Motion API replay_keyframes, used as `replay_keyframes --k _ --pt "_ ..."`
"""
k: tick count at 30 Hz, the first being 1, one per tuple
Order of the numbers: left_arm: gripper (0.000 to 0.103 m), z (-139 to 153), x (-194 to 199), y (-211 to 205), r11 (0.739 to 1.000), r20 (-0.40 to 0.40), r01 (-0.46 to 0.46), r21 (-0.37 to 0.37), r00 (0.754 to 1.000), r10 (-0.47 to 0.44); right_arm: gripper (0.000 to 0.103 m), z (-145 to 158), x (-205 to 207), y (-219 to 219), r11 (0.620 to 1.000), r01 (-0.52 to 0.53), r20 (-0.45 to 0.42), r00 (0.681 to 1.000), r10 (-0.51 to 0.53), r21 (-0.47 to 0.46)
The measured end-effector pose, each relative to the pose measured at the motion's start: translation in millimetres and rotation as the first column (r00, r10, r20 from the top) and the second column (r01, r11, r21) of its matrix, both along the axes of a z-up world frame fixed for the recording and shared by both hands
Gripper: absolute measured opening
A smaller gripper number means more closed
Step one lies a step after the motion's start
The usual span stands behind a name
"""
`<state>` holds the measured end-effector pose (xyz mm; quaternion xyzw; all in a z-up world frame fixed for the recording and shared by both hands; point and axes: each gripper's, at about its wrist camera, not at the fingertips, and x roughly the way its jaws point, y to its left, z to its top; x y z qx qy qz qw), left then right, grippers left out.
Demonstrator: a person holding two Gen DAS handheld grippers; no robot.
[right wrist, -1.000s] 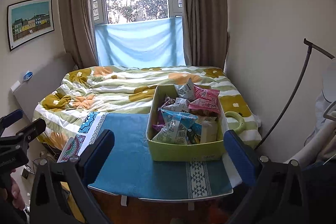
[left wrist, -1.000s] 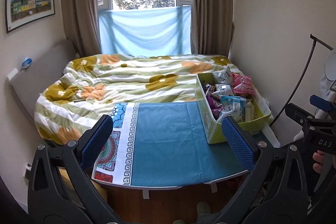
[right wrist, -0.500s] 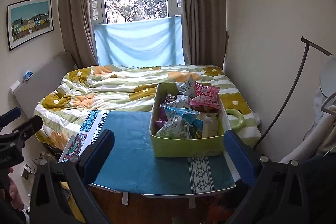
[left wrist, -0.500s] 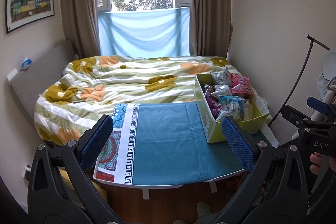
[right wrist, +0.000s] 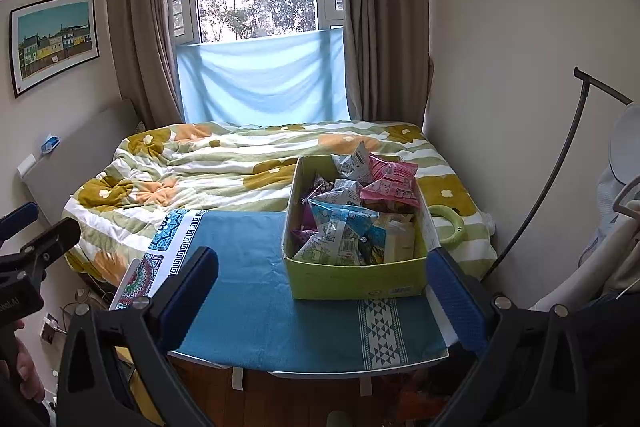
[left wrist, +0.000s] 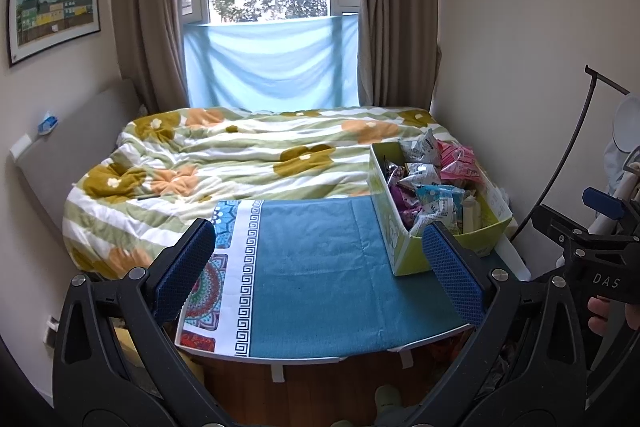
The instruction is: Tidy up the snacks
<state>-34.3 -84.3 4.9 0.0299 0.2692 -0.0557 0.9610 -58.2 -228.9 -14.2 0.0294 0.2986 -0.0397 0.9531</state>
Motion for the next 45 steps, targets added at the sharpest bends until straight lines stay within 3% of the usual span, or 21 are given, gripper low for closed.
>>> replay_keyframes --k 32,45 --pt "0.103 -3.7 8.2 3.5 1.000 -0.013 -0.007 0.004 1.000 0.007 0.103 -8.4 7.4 -1.5 1.000 0.008 -0.016 1.000 -0.008 0.002" --pt "0.103 -0.1 7.3 5.0 1.000 0.023 -0.013 0.016 1.000 0.012 0.103 -9.5 8.4 0.7 1.000 0.009 -0.016 1.000 -0.009 0.006"
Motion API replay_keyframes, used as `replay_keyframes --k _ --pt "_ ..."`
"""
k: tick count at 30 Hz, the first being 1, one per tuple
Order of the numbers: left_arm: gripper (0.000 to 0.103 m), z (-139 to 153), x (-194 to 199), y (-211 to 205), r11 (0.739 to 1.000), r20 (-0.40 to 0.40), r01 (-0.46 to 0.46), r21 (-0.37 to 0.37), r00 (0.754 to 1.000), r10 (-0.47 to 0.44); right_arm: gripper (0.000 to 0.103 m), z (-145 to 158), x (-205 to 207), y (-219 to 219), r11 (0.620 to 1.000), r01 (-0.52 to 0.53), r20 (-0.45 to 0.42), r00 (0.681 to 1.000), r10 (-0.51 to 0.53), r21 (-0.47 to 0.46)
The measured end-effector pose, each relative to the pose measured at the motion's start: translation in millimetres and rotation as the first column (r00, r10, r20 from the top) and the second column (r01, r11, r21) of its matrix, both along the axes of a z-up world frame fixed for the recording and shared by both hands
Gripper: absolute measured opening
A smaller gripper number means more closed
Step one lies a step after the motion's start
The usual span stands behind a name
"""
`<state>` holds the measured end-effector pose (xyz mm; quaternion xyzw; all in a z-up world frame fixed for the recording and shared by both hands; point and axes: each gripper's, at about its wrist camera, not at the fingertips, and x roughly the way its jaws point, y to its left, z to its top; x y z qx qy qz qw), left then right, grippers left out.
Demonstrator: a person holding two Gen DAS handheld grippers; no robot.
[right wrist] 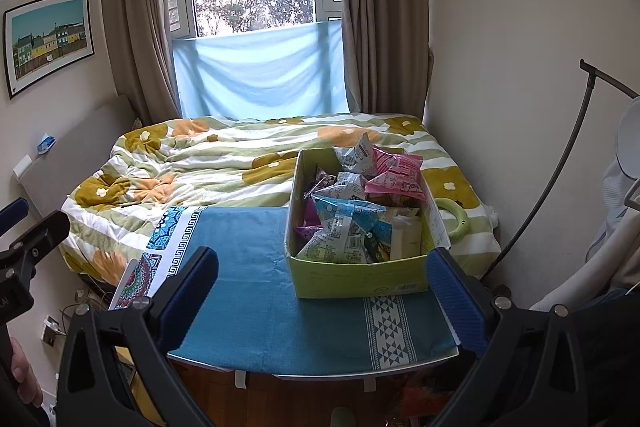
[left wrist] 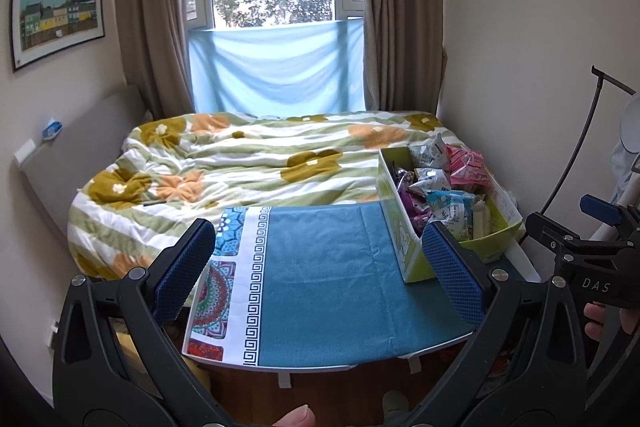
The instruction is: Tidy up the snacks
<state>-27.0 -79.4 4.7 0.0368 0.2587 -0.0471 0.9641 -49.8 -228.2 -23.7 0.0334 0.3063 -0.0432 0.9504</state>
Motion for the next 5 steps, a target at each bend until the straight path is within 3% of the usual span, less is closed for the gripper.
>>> replay_keyframes --k 5 --pt "0.103 0.7 -0.1 1.2 1.000 0.010 0.007 0.001 1.000 -0.007 0.103 -3.3 2.6 8.3 1.000 0.008 0.002 1.000 -0.008 0.001"
